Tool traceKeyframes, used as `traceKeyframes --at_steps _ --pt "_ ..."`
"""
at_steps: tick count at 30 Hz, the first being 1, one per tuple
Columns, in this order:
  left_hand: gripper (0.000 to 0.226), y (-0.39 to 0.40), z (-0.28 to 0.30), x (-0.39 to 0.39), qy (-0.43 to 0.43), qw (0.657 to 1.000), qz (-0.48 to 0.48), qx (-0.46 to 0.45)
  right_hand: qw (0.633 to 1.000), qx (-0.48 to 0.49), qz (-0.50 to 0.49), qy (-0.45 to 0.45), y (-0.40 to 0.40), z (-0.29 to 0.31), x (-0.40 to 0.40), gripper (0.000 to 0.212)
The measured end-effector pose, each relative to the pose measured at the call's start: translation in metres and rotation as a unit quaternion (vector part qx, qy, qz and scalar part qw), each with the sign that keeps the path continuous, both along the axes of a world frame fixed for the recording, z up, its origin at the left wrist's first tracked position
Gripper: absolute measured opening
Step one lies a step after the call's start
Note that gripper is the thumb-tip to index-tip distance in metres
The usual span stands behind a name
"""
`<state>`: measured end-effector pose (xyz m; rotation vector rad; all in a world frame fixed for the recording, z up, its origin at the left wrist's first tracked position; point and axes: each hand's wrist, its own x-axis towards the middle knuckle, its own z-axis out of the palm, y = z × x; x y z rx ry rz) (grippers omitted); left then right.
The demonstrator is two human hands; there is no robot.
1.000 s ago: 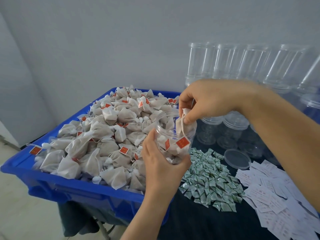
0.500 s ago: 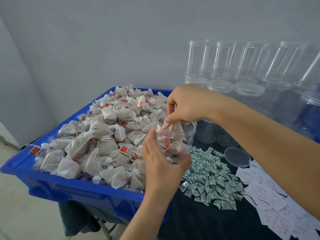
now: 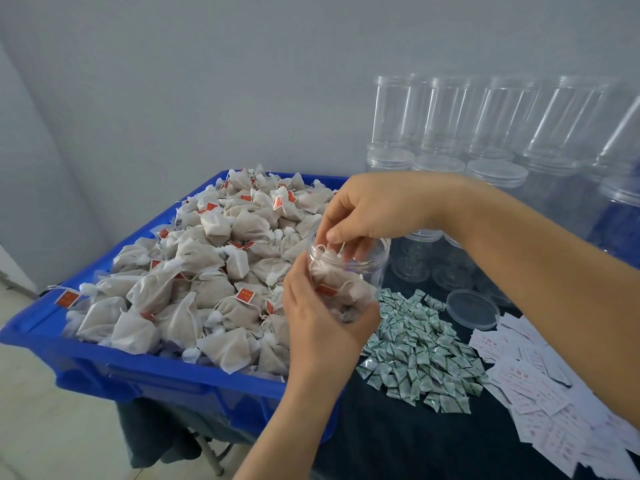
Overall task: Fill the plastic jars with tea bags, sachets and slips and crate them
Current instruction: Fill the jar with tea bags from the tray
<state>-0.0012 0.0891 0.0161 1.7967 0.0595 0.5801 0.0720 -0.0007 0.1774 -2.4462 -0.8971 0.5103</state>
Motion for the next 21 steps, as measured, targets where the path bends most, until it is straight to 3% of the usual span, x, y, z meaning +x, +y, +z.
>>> traceKeyframes --at_steps 4,11,14,17,21 --pt "0.097 0.0 0.0 0.0 -0.001 1.0 -0.005 -0.003 0.992 -0.103 0.045 -0.063 0.006 -0.001 0.0 0.017" --pt "0.095 -0.002 0.0 0.0 -0.008 1.0 -0.003 -0.001 0.961 -0.245 0.098 -0.082 0.023 -0.009 0.004 0.012" --pt "0.092 -0.001 0.001 0.0 -0.008 1.0 -0.004 -0.009 0.959 -0.248 0.112 -0.074 0.03 -0.015 0.008 0.017" --pt "0.091 -0.001 0.001 -0.001 -0.012 1.0 0.001 -0.016 0.951 -0.26 0.137 -0.091 0.03 -0.015 0.011 0.009" --pt "0.095 0.0 0.001 -0.003 -0.002 1.0 -0.026 0.001 0.957 -0.245 0.143 -0.063 0.012 -0.005 0.006 0.019"
